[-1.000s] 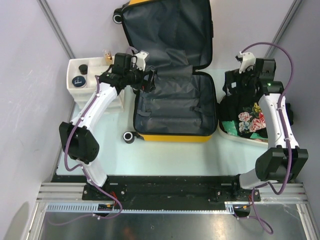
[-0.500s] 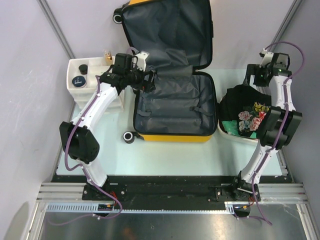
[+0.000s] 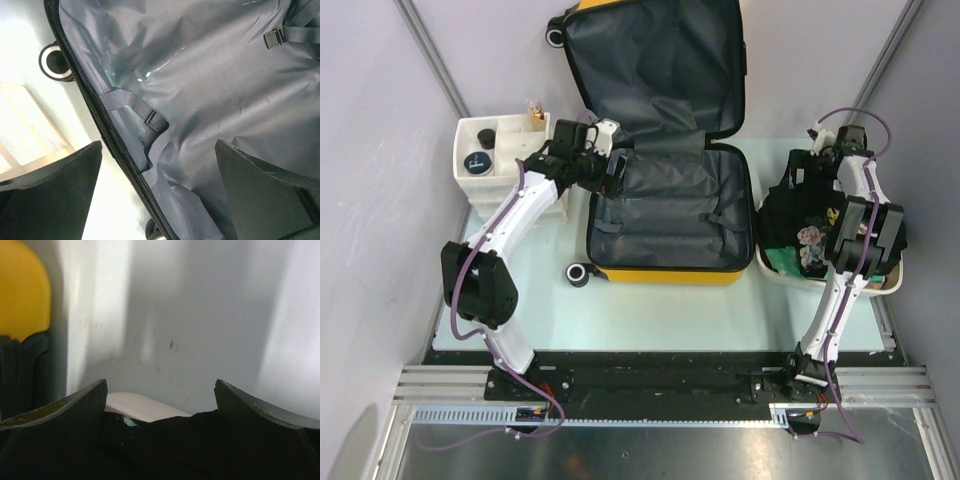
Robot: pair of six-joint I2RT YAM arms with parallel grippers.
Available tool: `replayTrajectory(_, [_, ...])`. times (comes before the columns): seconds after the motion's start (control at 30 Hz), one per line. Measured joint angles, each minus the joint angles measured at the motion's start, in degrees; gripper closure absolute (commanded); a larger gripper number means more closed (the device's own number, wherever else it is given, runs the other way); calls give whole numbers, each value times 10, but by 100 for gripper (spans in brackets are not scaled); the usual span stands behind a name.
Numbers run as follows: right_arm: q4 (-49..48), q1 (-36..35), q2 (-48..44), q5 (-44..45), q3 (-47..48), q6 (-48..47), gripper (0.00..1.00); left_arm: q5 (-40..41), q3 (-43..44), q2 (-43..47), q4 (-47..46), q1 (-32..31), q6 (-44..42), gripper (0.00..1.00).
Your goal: Open, take out, and arrange the luggage
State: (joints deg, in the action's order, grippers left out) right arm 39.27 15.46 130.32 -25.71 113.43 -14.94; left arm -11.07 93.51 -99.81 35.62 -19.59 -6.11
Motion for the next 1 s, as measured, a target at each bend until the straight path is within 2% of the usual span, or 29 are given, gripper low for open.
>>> replayTrajectory(0.17, [-8,4,-67,-42,-111,-29,8,0,0,5,-2,0,0,0])
replayTrajectory(0.4, [-39,15,-178,-35,-269,-39,5,0,0,5,-3,0,1,0])
replayTrajectory(0.53, [-40,41,-221,-28,-317,-19,3,-1,0,5,-3,0,2,0])
replayTrajectory(0.8, [-21,64,-256,-46,-313,1,0,0,15,5,2,0,7,0])
replayTrajectory(0.9, [-11,50,-256,-57,-245,27,0,2,45,6,5,0,11,0])
replayTrajectory(1.0, [-44,31,-263,-70,-162,65,0,11,73,17,5,1,12,0])
